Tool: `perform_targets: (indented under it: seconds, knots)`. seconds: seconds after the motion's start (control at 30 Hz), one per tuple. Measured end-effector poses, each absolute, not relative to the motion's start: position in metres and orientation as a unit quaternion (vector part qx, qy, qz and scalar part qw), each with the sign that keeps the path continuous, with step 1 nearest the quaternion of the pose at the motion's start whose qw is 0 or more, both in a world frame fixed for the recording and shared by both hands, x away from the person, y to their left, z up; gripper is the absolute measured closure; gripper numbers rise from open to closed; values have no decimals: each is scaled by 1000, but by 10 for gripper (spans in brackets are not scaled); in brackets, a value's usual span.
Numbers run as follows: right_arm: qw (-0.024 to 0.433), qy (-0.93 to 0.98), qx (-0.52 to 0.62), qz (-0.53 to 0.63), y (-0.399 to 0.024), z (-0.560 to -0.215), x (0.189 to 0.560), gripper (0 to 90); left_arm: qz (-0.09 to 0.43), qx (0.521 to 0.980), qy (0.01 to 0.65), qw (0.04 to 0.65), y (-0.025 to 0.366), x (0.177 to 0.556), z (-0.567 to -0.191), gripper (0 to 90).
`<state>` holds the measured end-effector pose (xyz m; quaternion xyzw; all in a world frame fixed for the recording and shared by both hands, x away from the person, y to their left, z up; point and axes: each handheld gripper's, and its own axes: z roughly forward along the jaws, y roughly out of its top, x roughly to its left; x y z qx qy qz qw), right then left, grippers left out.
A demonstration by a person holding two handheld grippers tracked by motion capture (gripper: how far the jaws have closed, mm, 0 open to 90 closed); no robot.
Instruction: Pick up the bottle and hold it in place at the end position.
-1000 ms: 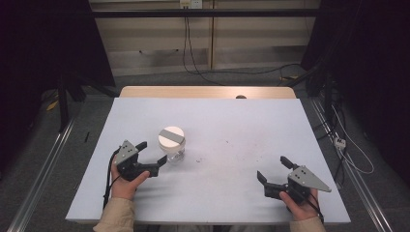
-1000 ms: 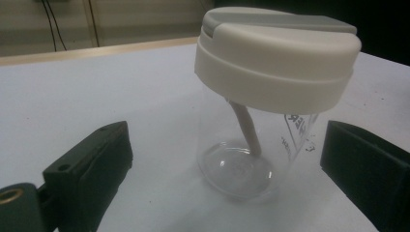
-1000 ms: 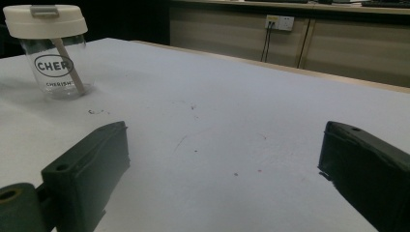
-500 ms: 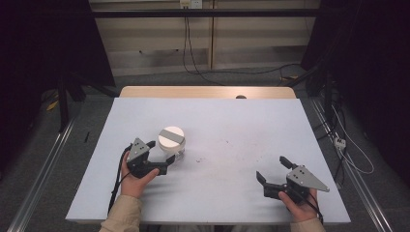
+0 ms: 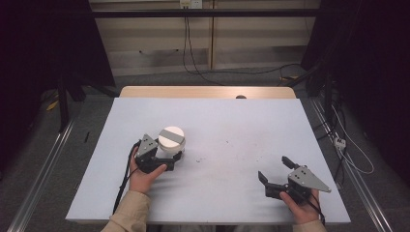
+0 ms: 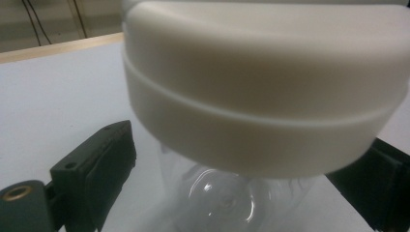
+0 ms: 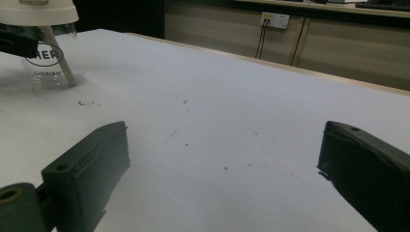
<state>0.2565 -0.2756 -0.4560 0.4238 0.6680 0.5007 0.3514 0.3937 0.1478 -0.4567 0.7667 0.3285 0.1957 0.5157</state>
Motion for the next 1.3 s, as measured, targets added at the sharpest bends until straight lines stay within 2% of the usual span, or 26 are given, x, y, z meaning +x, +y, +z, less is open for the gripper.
perform_targets:
  seconds: [0.13,0.27,0.3,0.43,0.7,1.3]
  knots:
    - [353,665,427,500,-278,-456,257,34,197,767,331,513,145,397,-457,65]
    - [357,666,427,497,-278,-456,259,35,200,770,318,516,139,400,-457,105]
    - [355,663,430,500,-279,-456,260,35,201,769,313,519,138,400,-457,156]
    - [350,663,431,502,-279,-456,263,37,211,773,299,518,133,402,-456,183]
    - [344,669,429,500,-282,-455,263,38,221,784,275,510,128,403,-453,185]
    - [337,678,420,501,-277,-455,273,40,197,781,266,530,119,412,-445,185]
